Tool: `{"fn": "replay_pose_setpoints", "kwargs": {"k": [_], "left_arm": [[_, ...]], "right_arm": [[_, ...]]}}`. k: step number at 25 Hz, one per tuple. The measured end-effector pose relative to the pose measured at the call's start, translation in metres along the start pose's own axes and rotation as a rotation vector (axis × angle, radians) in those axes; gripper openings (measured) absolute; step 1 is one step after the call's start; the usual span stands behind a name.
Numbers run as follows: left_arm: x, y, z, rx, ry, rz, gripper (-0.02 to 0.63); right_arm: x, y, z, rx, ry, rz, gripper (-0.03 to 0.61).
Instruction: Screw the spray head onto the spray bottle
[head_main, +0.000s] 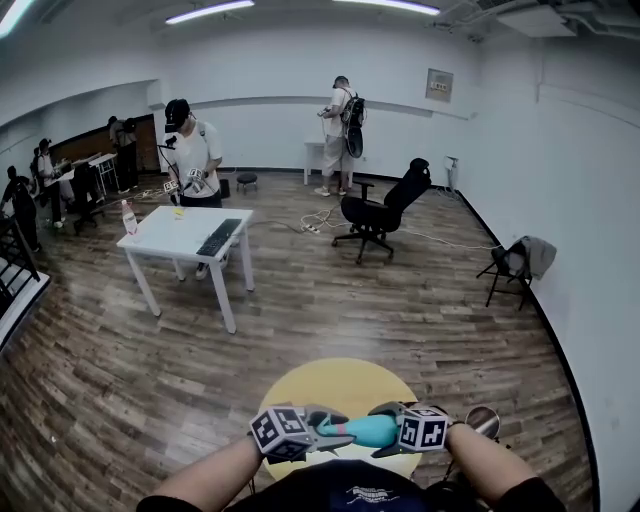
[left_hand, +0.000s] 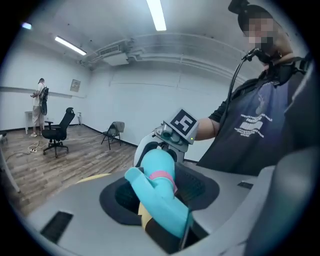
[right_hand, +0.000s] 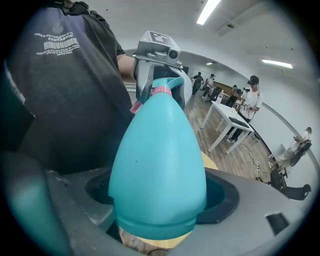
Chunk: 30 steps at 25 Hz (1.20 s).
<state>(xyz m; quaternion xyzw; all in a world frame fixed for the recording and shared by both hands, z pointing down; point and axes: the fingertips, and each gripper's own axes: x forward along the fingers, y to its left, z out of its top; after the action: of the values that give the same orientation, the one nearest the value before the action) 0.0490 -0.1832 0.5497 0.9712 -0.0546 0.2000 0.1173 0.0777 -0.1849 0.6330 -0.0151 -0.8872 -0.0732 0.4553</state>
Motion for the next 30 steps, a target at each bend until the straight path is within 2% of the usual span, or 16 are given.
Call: {"fn": "replay_pose_setpoints", "kwargs": {"k": [3,4,6,8,10,11,13,15,16,17,18,20,24,26,28,30], "left_arm": [[-0.015,0.011,0.003,-0.15,-0.108,-0.001,0.237],[-0.027,0.018,0.006,-0.223,-0.185,0.001,0.309],[-0.065,0.041,0.012,-0.402,-0.394,0.007,0.38],[-0.11,0.064,0.012,-0.57,-0.589,0.02,0.393],[-0.136,0.079,0.008,-0.642,-0.664,0.057,0.394],[-0.137,0.08,0.006,-0.634,-0.65,0.067,0.394],[-0.109,0.068,0.01,-0.549,-0.545,0.044,0.394],[-0.058,0.044,0.008,-0.372,-0.328,0.007,0.394],[-0.032,0.032,0.003,-0.256,-0.196,0.008,0.361],[-0.014,0.022,-0.003,-0.148,-0.082,0.023,0.238],[-0.003,0.017,-0.009,-0.075,-0.006,0.034,0.218],[0.002,0.009,-0.014,-0.029,0.055,0.017,0.213],[0.002,0.003,-0.013,0.026,0.094,0.012,0.215],[-0.001,0.007,-0.01,-0.032,0.049,0.01,0.216],[-0.011,0.014,-0.003,-0.143,-0.069,0.018,0.224],[-0.04,0.031,0.005,-0.293,-0.264,0.039,0.321]], "right_arm": [[0.002,-0.004,0.008,0.047,-0.047,-0.005,0.446],[0.001,-0.006,0.008,0.08,-0.068,-0.012,0.446],[-0.003,-0.009,0.002,0.173,-0.117,-0.02,0.446],[-0.007,-0.011,-0.009,0.268,-0.169,-0.017,0.446],[-0.008,-0.012,-0.018,0.308,-0.182,-0.019,0.446],[-0.008,-0.01,-0.019,0.299,-0.169,-0.024,0.446],[-0.005,-0.007,-0.013,0.232,-0.123,-0.029,0.446],[0.001,-0.009,0.003,0.14,-0.078,-0.029,0.446],[0.005,-0.01,0.007,0.098,-0.052,-0.025,0.446],[0.009,-0.01,0.005,0.064,-0.023,-0.017,0.446],[0.013,-0.009,0.0,0.043,-0.001,-0.006,0.446],[0.015,-0.001,-0.007,0.032,0.013,0.017,0.445],[0.013,0.003,-0.009,0.028,0.031,0.021,0.446],[0.01,-0.001,-0.003,0.044,0.005,0.018,0.446],[0.007,-0.004,0.004,0.076,-0.04,0.013,0.445],[0.003,-0.007,0.003,0.132,-0.08,0.0,0.445]]}}
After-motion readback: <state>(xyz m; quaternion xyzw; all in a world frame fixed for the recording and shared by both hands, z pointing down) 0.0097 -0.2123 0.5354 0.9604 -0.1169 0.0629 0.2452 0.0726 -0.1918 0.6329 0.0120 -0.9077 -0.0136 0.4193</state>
